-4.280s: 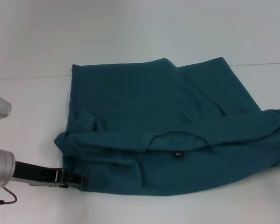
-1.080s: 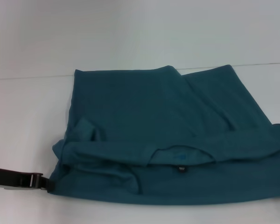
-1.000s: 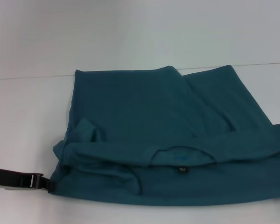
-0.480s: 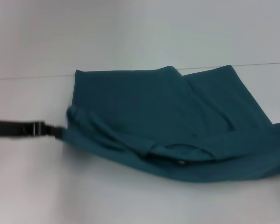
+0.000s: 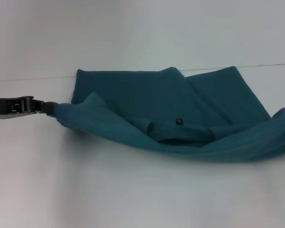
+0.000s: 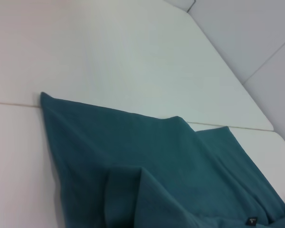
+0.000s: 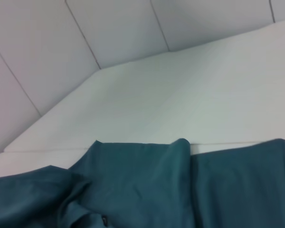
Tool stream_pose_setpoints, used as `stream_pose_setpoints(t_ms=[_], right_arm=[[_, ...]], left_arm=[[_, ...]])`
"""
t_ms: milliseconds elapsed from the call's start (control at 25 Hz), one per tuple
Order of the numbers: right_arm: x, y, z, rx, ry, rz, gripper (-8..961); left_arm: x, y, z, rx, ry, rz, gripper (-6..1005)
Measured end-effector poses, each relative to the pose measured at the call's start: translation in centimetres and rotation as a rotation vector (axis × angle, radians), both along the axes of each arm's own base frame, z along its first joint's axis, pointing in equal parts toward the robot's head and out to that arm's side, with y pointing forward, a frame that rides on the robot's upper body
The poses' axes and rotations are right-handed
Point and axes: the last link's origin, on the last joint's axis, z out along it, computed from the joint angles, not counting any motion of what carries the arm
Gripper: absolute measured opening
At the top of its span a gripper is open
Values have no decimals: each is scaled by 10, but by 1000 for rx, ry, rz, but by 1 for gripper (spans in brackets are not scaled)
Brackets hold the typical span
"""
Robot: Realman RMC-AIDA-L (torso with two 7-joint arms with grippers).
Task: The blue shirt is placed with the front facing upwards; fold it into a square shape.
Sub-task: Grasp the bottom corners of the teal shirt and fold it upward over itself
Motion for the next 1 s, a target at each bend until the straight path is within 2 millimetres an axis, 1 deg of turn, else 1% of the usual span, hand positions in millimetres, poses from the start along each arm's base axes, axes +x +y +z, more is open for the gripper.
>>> stream_pose_setpoints(t_ms=[280, 520, 640, 1000], right_arm=[[-9, 11, 0, -1, 15, 14, 32], [-9, 10, -3, 0, 14, 15, 32], [-3, 4, -5, -2, 12, 4, 32], [23, -32, -22, -28, 15, -55, 32]], left_arm=[[-16, -12, 9, 42, -7, 43, 49], [-37, -29, 7, 53, -19, 91, 56], [-44, -38, 4, 44, -20, 101, 60], [-64, -63, 0, 37, -50, 130, 70]])
